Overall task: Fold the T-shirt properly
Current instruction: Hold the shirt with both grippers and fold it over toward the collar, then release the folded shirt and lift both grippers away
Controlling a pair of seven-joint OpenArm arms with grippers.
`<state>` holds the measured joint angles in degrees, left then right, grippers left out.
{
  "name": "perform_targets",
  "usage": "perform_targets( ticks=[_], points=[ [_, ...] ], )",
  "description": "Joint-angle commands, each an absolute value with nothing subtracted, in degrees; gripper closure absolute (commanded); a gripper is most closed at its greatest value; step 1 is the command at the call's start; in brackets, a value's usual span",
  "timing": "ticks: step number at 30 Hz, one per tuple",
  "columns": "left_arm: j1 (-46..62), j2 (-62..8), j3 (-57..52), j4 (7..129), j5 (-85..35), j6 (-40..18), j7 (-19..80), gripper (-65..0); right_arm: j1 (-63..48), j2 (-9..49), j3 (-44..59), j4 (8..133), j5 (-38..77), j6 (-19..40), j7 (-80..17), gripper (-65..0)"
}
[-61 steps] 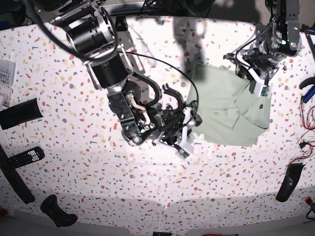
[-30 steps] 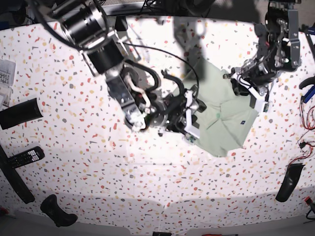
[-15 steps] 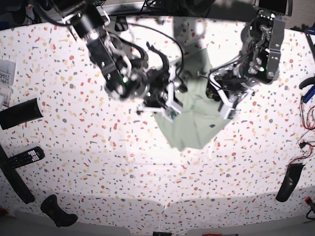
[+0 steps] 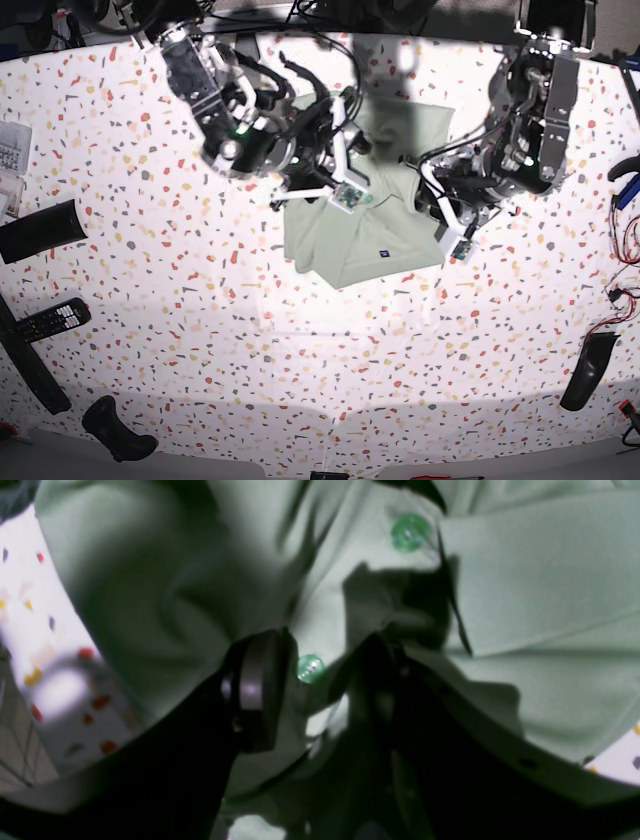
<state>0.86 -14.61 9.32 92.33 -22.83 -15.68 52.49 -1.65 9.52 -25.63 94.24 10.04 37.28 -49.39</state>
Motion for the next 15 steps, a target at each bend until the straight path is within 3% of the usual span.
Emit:
perform_targets(
  ticks=[1,15],
  points=[
    [-0.32,-14.98,9.04,93.30,-23.35,-15.88,51.18,-19.4,-0.84,9.52,-24.32,95.31,9.89,37.28,-49.10,-26.0],
    [-6.50,-15.29,9.04,93.36,-22.92,-15.84,50.15,-19.4,-0.84,9.50,-16.47,104.49,16.97,38.13,-45.01,-26.0]
  ],
)
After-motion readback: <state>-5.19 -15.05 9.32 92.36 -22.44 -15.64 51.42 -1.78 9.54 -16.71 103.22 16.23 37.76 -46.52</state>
